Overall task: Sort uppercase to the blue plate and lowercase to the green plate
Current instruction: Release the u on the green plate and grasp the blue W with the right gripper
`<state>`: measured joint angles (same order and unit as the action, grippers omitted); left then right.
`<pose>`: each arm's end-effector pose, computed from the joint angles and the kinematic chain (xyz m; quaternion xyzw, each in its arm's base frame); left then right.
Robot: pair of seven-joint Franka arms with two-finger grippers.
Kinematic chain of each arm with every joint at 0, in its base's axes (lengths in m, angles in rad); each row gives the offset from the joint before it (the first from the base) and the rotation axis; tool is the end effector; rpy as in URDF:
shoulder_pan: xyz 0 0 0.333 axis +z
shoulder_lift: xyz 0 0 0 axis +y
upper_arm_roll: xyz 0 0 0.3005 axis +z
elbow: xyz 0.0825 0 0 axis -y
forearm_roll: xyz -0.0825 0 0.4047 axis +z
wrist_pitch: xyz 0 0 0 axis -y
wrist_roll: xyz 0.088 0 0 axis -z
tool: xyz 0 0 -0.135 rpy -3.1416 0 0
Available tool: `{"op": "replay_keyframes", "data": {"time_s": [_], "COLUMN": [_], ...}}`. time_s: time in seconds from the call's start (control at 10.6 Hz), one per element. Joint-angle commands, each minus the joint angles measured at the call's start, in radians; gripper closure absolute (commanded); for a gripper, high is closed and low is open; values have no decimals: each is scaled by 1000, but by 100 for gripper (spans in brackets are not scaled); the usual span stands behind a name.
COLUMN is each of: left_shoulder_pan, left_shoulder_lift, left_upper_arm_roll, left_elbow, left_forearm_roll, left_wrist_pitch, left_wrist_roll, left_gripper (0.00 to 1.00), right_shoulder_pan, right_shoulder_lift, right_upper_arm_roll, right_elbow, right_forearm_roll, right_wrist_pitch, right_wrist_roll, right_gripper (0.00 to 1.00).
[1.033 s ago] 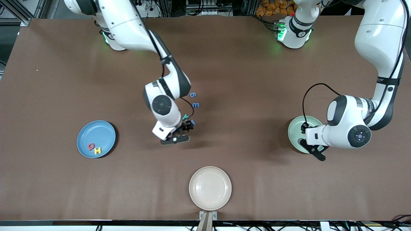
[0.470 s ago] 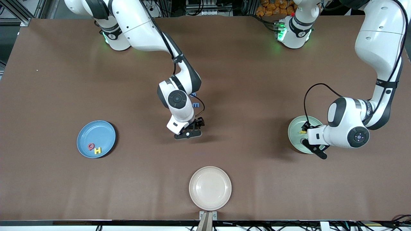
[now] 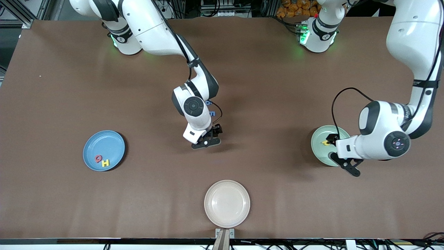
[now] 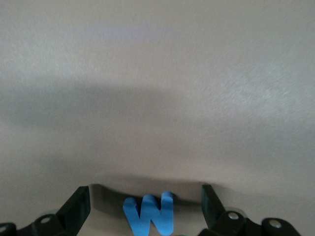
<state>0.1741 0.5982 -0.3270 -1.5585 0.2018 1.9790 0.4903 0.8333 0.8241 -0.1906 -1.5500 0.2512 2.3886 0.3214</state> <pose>0.6831 -0.0654 0.2482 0.9375 -0.3406 -0.0697 0.0152 0.5564 0.4410 0.1171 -0.9946 -0.1011 -0.0072 0.0240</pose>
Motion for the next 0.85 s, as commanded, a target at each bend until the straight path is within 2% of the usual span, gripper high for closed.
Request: {"op": "replay_keyframes", "data": {"time_s": [0.0,0.38,0.75], "left_shoulder_pan": [-21,-96,-96], "left_shoulder_lift": [-53,-153,-185], "left_upper_arm_roll": [-3,-26,-47], "left_elbow": [6,3,5], "left_forearm_roll": [10,1,4], "left_wrist_pitch": [-44,-95,-106], "left_wrist_roll": [4,-140,-202], "left_gripper": [0,0,0], "right_shoulder_pan": [-8,-8,-5], "right_shoulder_lift": [-22,-49,-43], "right_upper_arm_roll": [14,14,14], "right_elbow": [-36,-38,-33], "right_forearm_roll": [13,11,10], "right_wrist_pitch": [0,-61,-48], "right_wrist_roll": [-21,-24,-22], "right_gripper": [0,0,0]}}
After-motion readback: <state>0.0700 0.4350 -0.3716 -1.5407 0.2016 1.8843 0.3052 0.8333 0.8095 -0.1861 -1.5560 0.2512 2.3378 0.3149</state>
